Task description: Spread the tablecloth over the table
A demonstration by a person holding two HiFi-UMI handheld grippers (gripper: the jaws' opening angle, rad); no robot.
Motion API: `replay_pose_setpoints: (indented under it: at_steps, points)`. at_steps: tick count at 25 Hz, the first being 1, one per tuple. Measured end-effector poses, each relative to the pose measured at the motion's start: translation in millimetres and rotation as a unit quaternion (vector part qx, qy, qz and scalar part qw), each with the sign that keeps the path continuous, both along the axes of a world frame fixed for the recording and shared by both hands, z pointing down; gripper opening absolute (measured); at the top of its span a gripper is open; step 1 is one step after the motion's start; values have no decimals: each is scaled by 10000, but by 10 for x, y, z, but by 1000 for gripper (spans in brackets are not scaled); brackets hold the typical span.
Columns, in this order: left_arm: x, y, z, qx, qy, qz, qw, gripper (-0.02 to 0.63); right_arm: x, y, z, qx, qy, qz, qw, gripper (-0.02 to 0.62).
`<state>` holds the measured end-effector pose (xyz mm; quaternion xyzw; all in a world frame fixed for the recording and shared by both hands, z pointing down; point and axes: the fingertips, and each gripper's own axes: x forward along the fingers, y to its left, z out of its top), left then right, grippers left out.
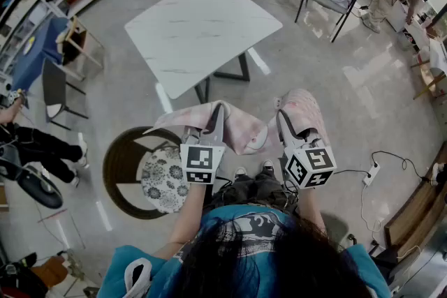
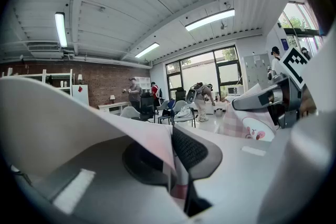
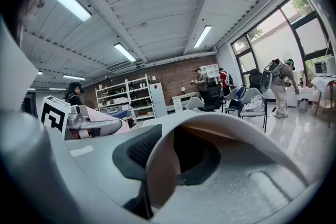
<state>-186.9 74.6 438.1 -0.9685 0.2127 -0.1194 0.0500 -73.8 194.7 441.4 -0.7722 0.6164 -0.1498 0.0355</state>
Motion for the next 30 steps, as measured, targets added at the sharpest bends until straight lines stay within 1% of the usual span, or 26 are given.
replay_pose_setpoints:
  at_steps: [7,18,24,30]
  points:
    - [-7,-2,17,-67,8,46,10000,48,-18,10,7,17,-51,40,10000,75]
    - [37,-15,-18,-29,98,222,9997,46,7,38,25,97,-228,189,9995,75]
    - [178,-142,4,-115,128,251,9995,46,144,-72,15,68,-233,213,9995,75]
    - [476,-331,22,-200,141,282,9993,46,462,-263,-9,85,-210,222,9995,75]
